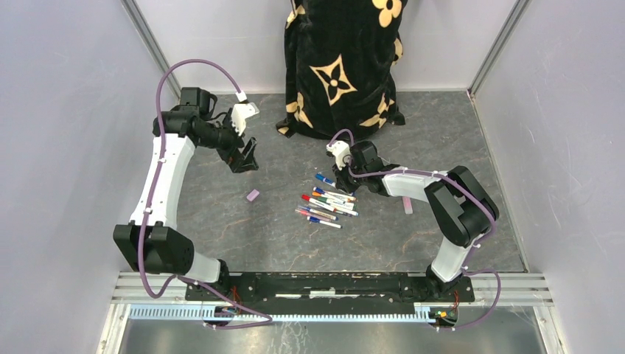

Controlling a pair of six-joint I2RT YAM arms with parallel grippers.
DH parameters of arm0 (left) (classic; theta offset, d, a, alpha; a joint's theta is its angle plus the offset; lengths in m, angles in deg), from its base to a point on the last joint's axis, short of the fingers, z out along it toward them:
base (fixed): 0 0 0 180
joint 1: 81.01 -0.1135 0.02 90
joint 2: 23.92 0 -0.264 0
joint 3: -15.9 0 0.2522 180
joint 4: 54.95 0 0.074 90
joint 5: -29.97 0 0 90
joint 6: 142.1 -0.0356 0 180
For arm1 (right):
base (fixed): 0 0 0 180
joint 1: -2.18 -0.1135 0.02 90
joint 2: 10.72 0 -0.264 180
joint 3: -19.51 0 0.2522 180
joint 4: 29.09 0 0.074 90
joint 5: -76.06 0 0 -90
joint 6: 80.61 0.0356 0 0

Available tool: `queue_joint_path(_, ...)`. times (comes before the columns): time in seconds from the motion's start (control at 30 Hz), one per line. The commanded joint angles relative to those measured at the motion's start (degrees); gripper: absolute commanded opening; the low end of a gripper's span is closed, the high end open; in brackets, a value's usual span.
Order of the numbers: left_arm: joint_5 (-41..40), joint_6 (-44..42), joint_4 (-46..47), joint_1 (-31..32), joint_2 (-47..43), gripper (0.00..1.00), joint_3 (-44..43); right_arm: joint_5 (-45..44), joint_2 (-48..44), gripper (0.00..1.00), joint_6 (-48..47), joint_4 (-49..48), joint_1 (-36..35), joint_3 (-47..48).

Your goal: Open the pen caps

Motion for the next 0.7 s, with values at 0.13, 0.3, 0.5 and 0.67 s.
queue_joint_path(0.13,6.4,-5.5,-3.2,-0.1,-0.1,1.00,0.2,-2.1,0.6,0.17,-0.2,-2.5,-0.4,-1.8)
queue_joint_path(0.3,10.8,-7.8,-4.4,-0.1,0.3,1.00,-0.6,-3.0,0.6,0.27,1.0,-5.7,-1.3,-6.2)
queue_joint_path(0.5,12.5,-9.7,-5.3,-0.1,0.9,1.00,-0.6,-4.2,0.6,0.18,0.5,-4.8,-2.0,-5.4)
queue_joint_path(0.67,13.9,-14.8,-6.1,0.0,-0.1,1.00,2.2,-3.5,-3.0,0.00,-0.1,0.4,-2.0,1.7)
